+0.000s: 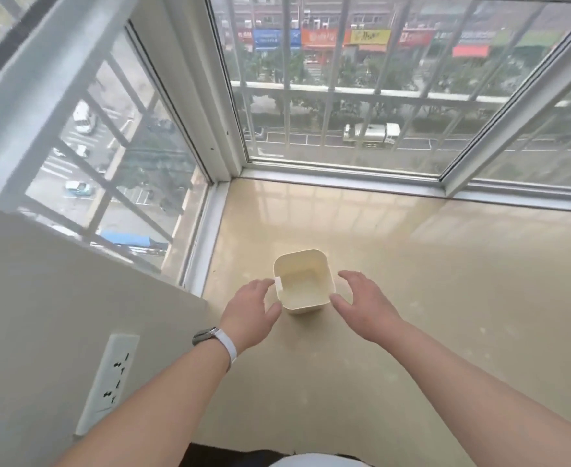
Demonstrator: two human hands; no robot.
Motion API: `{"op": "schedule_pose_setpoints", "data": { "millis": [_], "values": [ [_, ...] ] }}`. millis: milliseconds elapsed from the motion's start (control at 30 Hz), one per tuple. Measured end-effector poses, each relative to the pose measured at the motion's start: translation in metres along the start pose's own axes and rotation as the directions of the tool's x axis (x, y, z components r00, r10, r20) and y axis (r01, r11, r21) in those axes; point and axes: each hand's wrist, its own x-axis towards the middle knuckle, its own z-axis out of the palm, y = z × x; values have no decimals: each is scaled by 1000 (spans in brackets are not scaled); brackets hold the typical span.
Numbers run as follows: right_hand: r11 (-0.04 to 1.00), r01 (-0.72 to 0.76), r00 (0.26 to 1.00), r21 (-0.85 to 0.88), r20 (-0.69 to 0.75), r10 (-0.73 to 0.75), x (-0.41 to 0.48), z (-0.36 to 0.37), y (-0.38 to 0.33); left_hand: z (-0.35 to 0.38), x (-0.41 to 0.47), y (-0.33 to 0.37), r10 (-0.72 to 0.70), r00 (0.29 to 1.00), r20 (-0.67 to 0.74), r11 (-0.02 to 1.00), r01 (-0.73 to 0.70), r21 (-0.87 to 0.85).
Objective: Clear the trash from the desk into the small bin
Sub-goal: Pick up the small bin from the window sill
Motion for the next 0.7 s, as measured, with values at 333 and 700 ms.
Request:
{"op": "schedule_pose_setpoints", "data": {
  "millis": [333, 700],
  "values": [
    [786, -379, 924, 488, 147, 353, 68, 26, 29, 39, 60, -15, -445, 849, 284, 520, 503, -691],
    [671, -424, 903, 608, 228, 364, 103, 54, 39, 60, 82, -27, -395, 861, 321, 448, 486, -751]
  ]
}}
